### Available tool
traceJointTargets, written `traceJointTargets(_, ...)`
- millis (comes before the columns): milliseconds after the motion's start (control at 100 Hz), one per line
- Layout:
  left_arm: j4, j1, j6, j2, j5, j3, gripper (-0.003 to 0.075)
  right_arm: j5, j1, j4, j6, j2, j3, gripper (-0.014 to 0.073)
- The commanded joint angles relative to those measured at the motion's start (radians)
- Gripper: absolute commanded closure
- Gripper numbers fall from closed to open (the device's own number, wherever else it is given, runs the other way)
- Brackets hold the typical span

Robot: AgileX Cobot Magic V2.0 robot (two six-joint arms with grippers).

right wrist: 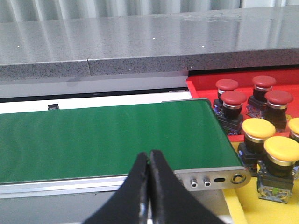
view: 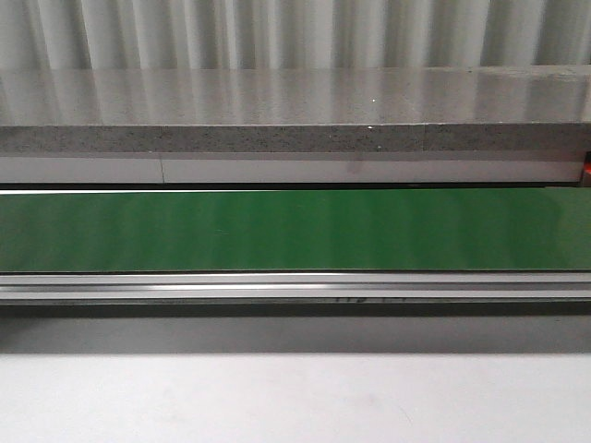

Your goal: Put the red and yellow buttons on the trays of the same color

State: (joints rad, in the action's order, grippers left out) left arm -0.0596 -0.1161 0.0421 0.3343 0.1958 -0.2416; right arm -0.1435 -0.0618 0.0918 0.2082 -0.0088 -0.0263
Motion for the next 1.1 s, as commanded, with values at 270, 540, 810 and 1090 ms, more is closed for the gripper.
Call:
traceJointTargets(270,0.028,0.029,0.109,-0.272,-0.134,0.192,0.0740,0.074,0.001,0.012,-0.006,-0.018,-0.003,0.0660)
traceJointTargets(540,0.073,0.041,0.096,-0.369,-0.150,0.287,0.0740,0.076,0.001,0.012,-0.006,-0.014,-0.002,0.0660)
traceJointTargets(810,0.045,0.041,0.052,-0.369,-0.156,0.287,0.0740,0.076,0.001,0.012,-0.006,-0.014,-0.002,0.0660)
traceJointTargets(1090,0.039,0.041,0.052,-0.368,-0.156,0.287,0.0740,0.076,0.001,0.012,-0.006,-0.014,-0.002,0.0660)
